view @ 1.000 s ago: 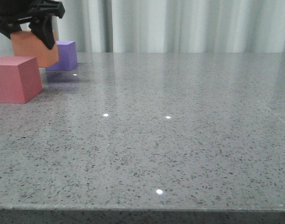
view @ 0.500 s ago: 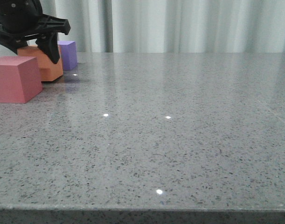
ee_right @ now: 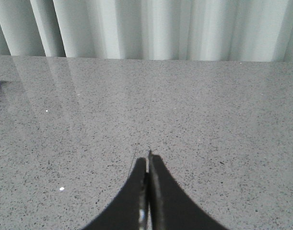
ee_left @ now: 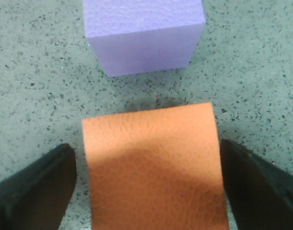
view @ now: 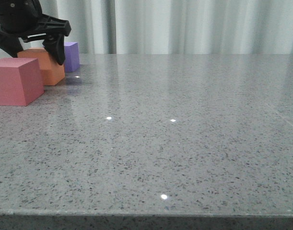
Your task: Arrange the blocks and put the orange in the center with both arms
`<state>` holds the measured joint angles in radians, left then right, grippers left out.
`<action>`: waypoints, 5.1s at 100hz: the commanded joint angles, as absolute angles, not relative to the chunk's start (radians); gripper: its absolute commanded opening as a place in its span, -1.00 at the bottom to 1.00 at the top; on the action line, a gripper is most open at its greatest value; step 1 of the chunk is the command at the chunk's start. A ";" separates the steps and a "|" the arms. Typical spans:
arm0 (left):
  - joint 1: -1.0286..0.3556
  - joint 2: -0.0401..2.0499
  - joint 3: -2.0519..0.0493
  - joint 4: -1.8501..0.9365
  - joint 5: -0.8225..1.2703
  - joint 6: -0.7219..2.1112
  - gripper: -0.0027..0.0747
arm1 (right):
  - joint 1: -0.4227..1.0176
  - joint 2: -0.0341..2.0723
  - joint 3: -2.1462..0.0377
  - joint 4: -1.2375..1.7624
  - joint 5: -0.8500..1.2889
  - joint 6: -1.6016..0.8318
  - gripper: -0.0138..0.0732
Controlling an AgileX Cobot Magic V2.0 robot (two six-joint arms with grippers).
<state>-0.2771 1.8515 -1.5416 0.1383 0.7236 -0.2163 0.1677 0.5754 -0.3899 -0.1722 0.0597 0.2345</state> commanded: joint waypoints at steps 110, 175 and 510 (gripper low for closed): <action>-0.278 0.456 -0.590 0.117 0.415 -0.217 0.47 | 0.162 0.573 -0.421 -0.184 -0.017 0.228 -0.84; -0.278 0.349 -0.507 0.121 0.381 -0.217 -0.98 | 0.162 0.573 -0.421 -0.184 -0.017 0.228 -0.84; -0.122 -0.040 0.045 0.133 -0.037 -0.217 -0.98 | 0.062 -0.006 -0.026 -0.130 -0.050 0.229 -0.84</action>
